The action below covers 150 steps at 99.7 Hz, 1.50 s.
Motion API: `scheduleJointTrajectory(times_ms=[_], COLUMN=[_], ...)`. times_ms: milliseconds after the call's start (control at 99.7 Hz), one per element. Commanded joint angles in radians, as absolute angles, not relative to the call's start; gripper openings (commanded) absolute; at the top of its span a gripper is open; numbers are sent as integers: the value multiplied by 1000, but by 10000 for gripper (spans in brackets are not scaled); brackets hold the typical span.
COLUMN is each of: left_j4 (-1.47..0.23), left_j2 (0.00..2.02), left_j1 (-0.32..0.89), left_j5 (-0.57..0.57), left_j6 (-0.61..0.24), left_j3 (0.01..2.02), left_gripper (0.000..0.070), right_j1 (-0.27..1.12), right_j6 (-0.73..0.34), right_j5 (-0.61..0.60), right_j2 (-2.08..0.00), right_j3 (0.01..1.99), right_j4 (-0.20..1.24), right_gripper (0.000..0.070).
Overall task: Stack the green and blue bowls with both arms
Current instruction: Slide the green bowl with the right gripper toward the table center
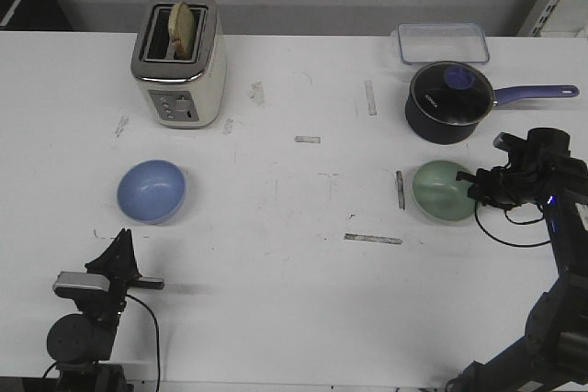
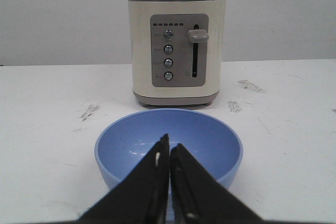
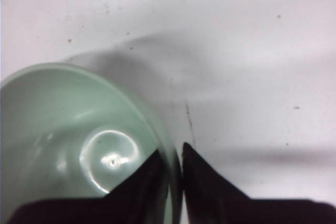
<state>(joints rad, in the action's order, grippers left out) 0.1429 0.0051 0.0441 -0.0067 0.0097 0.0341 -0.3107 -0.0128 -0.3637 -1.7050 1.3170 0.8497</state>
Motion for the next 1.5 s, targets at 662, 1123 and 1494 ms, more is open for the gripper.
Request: scheduleJointTrajectory(times_ms=[662,1123,1494], left_j4=[158,158,159], left_j2=[3,3,3], left_j1=[43,43,43], left_j5=[-11,-11,-11], left_j6=[17,16,15], left_j3=[12,12,12], left_gripper=[1,1,1], right_j1=[56,451,500], right_j6=[-289,-503,-525], right_j5=[-331,-143,-123], right_j2=[-1624,-1668,-1738], right_j3=[1324,1323,1323], right_j4=[717,643,593], right_gripper=[6,6,7])
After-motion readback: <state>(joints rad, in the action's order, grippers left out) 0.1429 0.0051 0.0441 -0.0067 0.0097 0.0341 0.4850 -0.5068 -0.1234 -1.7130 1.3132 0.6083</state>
